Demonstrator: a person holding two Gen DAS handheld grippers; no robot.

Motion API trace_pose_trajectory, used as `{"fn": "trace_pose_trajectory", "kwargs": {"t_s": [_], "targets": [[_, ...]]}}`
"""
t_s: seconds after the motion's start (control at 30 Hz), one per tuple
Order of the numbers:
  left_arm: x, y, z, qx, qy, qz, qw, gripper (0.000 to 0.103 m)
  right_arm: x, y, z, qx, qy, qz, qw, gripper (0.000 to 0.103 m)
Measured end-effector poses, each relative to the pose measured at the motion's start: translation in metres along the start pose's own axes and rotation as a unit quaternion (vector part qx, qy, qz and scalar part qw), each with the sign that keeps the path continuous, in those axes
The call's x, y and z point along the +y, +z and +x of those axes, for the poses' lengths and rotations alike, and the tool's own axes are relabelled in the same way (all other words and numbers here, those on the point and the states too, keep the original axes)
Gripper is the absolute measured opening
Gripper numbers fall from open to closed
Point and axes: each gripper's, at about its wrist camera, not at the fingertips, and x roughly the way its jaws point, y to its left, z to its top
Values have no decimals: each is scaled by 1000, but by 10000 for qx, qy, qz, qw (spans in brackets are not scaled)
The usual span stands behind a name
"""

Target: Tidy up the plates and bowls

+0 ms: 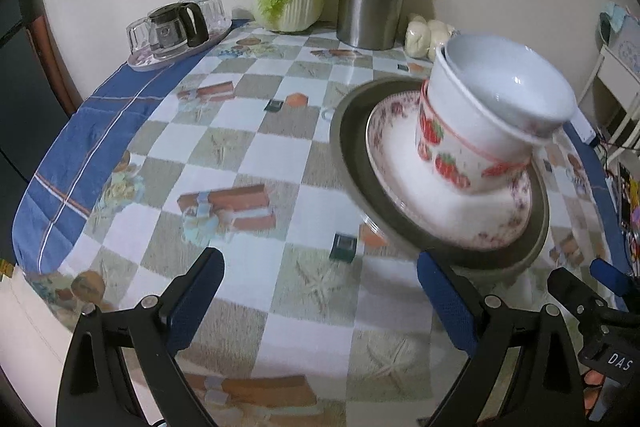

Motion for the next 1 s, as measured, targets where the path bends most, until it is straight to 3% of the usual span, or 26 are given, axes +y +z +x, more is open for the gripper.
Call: {"fn": "trace_pose_trajectory", "kwargs": {"t_s": [0.27, 0.5, 0.7, 1.0], "targets": [[2, -24, -12, -249, 211, 98, 9994, 97, -2, -28, -10, -61, -22, -23, 10000, 103], [-7, -25, -19, -430, 546, 210, 9974, 97, -5, -25, -22, -245, 94, -71, 9996, 103], [-18, -20, -21, -495, 773, 215, 9955, 97, -14, -26, -17, -153, 293, 11, 9995, 103], [-23, -19, -24, -525, 771, 72, 9956, 97, -20, -31, -14, -114, 350, -86, 9993, 103]]}}
